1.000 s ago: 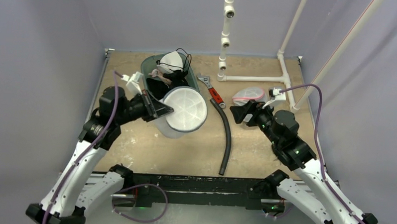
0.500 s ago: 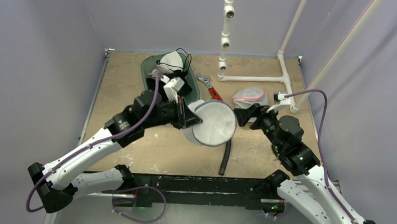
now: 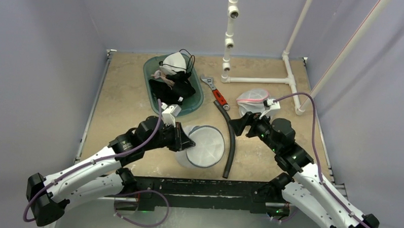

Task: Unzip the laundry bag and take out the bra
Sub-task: Adjust the laundry bag at the center of the board.

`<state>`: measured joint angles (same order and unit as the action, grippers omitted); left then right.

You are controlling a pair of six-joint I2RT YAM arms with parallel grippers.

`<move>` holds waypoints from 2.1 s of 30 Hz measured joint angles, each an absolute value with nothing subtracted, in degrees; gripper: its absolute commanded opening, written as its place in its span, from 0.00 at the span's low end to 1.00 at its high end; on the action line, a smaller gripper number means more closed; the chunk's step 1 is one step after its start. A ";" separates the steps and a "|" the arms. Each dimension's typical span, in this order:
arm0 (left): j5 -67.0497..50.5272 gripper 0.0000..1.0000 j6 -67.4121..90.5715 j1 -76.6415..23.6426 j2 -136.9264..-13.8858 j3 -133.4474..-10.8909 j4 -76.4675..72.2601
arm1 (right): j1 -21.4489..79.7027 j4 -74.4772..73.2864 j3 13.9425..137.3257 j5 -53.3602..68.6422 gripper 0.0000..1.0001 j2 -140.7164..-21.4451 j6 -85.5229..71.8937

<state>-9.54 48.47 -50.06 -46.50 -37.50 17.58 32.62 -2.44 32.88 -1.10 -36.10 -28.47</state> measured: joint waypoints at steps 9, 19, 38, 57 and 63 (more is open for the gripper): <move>-6.87 0.00 48.90 -50.06 -49.39 -36.64 13.80 | 32.62 0.40 30.41 1.74 0.88 -37.12 -28.93; 6.04 0.00 52.95 -50.06 -47.22 -29.50 23.90 | 32.62 2.76 27.03 3.95 0.87 -36.95 -29.85; 22.24 0.02 59.99 -50.06 -47.13 -23.44 28.42 | 53.80 18.68 24.43 4.93 0.59 -62.39 -32.36; 27.70 0.38 65.58 -50.39 -44.18 -25.96 39.29 | 59.68 27.73 33.78 0.73 0.45 -79.94 -32.32; 28.25 0.37 65.78 -50.39 -42.41 -33.65 44.62 | 59.68 27.66 34.28 0.54 0.45 -79.88 -32.25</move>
<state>28.25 65.78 -50.39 -42.41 -33.65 44.62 59.68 27.66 34.28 0.54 -79.88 -32.25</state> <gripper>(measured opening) 0.376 0.448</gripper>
